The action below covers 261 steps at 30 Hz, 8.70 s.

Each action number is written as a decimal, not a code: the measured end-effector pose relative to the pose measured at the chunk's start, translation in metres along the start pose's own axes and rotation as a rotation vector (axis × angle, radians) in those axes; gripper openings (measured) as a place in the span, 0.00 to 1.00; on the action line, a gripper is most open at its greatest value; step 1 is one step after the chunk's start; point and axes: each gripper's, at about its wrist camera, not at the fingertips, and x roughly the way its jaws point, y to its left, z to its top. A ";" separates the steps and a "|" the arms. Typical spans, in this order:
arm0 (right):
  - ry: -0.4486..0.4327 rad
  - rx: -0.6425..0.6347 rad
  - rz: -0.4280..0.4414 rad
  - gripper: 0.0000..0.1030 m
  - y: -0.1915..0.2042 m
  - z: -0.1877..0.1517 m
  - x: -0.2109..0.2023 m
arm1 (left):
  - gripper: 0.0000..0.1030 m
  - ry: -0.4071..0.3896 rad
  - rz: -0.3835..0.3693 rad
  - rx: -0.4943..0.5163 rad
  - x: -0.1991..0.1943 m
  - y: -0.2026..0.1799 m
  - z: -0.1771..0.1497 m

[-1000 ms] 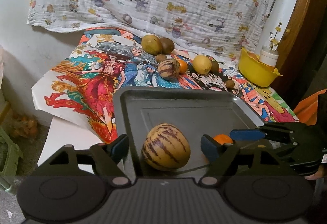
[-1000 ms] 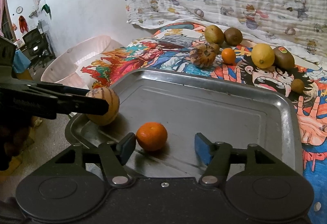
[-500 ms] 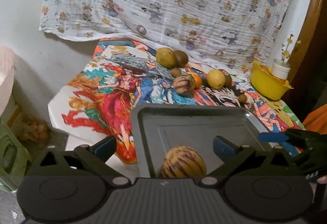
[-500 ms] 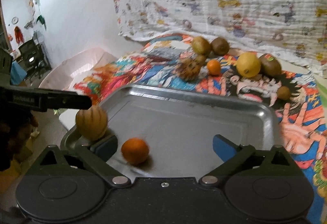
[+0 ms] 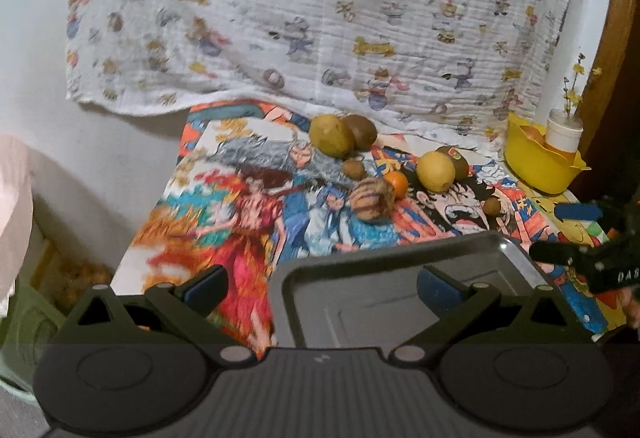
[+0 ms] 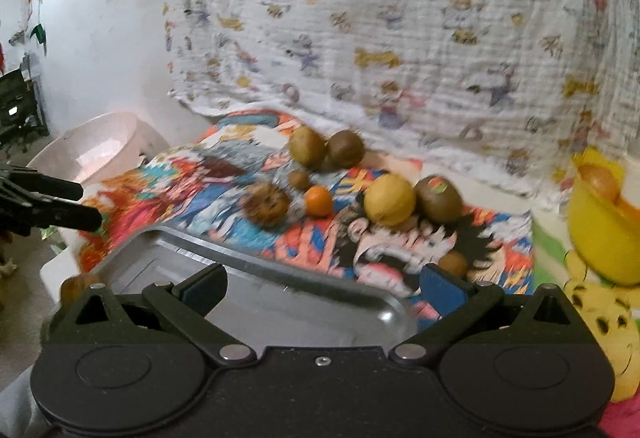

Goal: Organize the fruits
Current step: 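Grasp second striped melon with left gripper while right gripper grasps yellow lemon, then lift and carry melon with left gripper while right gripper carries lemon to tray, then lower and open left gripper on tray while right gripper releases lemon beside it, then move both grippers away from tray back toward remaining fruits, then bring right gripper around small orange while left gripper approaches small kiwi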

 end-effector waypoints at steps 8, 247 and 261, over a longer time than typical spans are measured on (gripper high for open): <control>-0.032 0.033 0.039 0.99 -0.021 0.017 0.019 | 0.99 0.027 -0.033 0.030 0.035 -0.021 0.030; 0.055 -0.340 0.122 0.99 -0.022 0.049 0.126 | 0.99 0.206 0.000 0.326 0.165 -0.012 0.106; 0.096 -0.359 0.187 0.77 -0.020 0.048 0.169 | 0.88 0.171 -0.095 0.426 0.209 -0.016 0.111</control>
